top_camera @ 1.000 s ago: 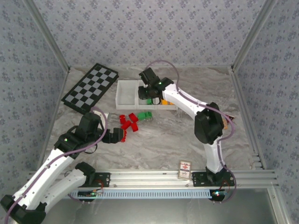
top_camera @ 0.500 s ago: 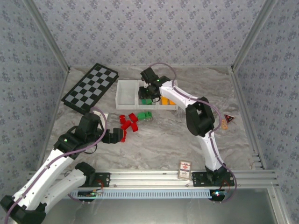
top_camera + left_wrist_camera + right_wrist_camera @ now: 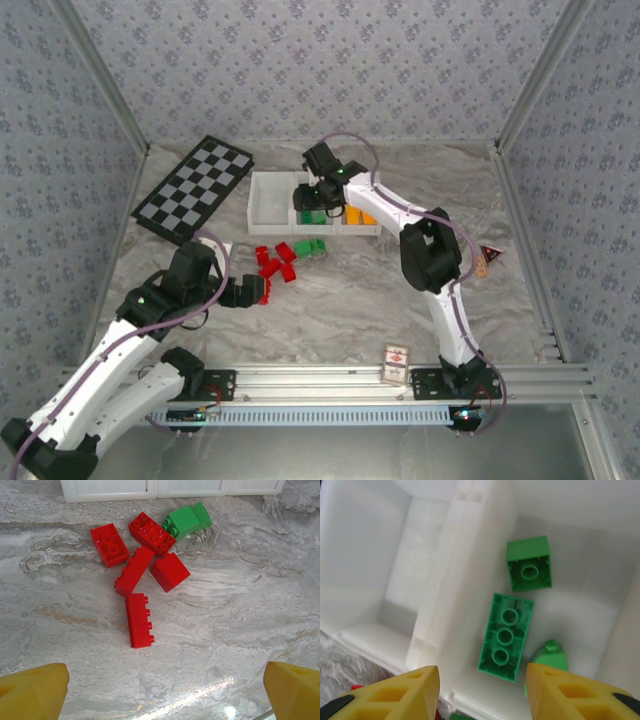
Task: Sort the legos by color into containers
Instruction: Place the lego in the container, then pick up the lego from the center of the table.
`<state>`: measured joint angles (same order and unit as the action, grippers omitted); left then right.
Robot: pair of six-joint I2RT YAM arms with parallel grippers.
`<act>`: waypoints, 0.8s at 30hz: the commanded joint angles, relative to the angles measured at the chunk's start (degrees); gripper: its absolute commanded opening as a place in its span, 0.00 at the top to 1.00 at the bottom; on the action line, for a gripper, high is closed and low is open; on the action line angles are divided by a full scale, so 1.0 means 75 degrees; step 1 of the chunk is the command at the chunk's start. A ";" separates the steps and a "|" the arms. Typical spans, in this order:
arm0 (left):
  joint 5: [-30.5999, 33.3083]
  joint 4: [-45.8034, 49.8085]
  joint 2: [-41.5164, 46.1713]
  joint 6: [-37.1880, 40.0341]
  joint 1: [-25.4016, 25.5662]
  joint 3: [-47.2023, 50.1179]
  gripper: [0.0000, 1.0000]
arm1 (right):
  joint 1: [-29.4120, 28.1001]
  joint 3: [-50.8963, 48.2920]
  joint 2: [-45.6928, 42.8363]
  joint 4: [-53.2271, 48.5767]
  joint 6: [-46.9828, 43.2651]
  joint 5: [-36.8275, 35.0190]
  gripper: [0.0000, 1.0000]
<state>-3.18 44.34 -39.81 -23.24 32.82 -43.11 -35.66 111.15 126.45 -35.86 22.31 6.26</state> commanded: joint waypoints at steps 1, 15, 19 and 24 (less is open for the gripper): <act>-0.0045 -0.0099 -0.0005 -0.0018 0.0057 0.0006 0.00 | -0.0035 -0.0775 -0.0994 0.0311 -0.0526 0.0059 0.48; 0.0002 -0.0078 -0.0079 -0.0006 0.0060 -0.0004 0.00 | -0.0315 -0.5190 -0.3671 0.2176 -0.6718 0.1630 0.32; 0.0014 -0.0069 -0.0034 -0.0006 0.0066 -0.0017 0.00 | -0.0226 -0.6127 -0.3990 0.2681 -0.8065 0.2156 0.26; 0.0057 -0.0059 0.0077 -0.0006 0.0066 -0.0014 0.00 | -0.0265 -0.5881 -0.3584 0.2360 -0.8874 0.2264 0.24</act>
<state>-3.16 44.34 -40.38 -23.24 32.82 -43.11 -37.58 65.82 98.45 -19.11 -35.79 20.86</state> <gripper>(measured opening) 0.997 0.754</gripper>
